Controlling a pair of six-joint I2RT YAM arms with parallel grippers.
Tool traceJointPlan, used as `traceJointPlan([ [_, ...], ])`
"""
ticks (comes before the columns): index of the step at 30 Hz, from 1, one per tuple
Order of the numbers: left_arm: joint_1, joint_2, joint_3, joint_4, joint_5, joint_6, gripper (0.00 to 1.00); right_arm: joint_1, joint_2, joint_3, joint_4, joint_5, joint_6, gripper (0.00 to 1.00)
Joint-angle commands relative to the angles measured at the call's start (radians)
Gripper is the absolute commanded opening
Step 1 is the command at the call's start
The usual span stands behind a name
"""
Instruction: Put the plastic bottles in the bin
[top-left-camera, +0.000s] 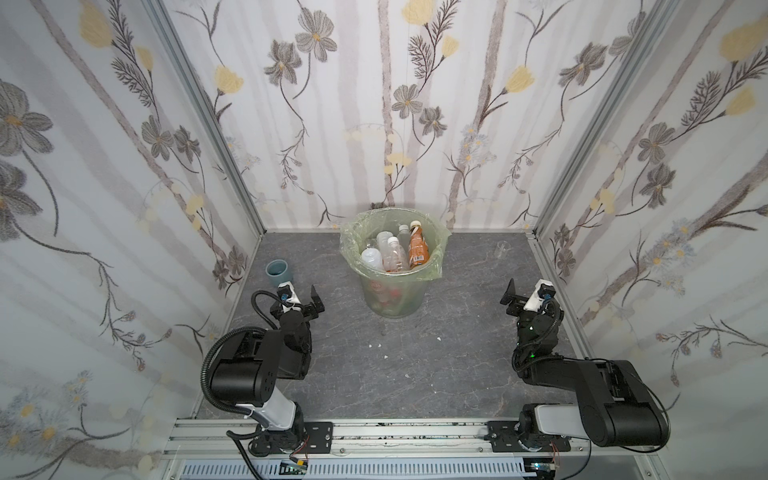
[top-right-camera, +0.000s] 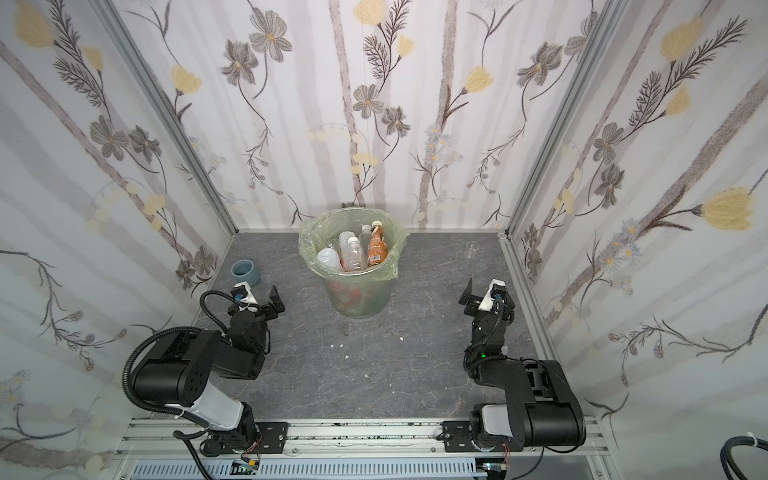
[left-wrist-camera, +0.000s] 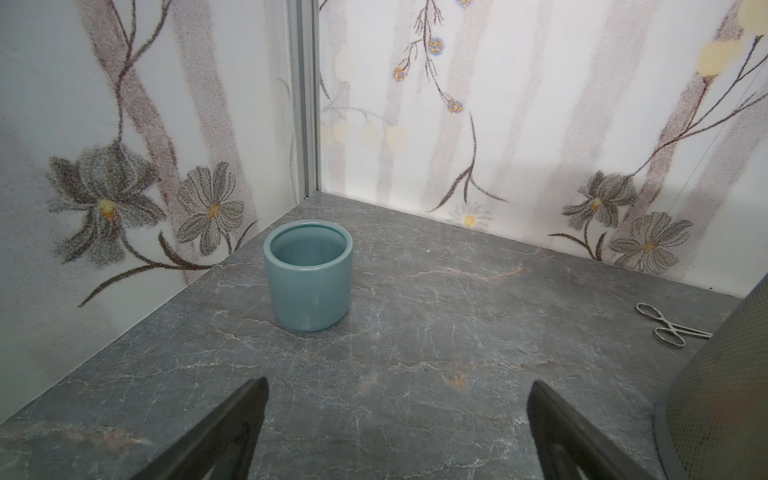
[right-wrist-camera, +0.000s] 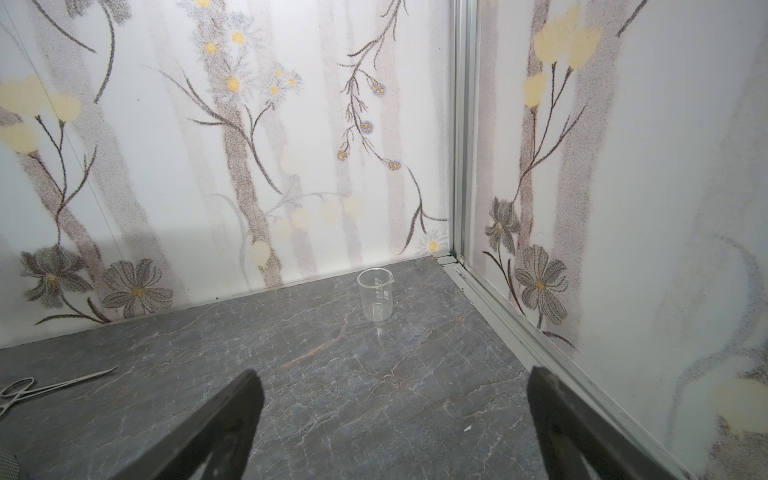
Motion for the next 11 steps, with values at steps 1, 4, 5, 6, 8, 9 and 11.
traceJointPlan([
  [1,0.001,-0.003,0.006,0.013,-0.004,-0.001,1.0,0.001,0.0,0.0,0.007,-0.009,-0.003,1.0],
  [4,0.0,-0.003,0.006,0.013,-0.004,-0.003,1.0,0.002,0.002,0.003,0.005,-0.011,-0.003,1.0],
  [5,0.001,-0.003,0.005,0.012,-0.004,-0.003,1.0,0.001,0.004,0.008,-0.003,-0.009,-0.004,1.0],
  [6,0.001,-0.003,0.005,0.013,-0.003,-0.002,1.0,0.002,0.004,0.009,-0.006,-0.01,-0.005,1.0],
  [8,0.001,-0.003,0.005,0.012,-0.003,-0.002,1.0,0.003,0.002,0.007,-0.003,-0.008,-0.007,1.0],
  [9,0.001,-0.003,0.005,0.013,-0.003,-0.003,1.0,0.003,0.002,0.006,-0.002,-0.007,-0.007,1.0],
  [11,0.001,-0.003,0.005,0.012,-0.003,-0.002,1.0,0.005,0.002,0.003,0.004,-0.004,-0.008,1.0],
])
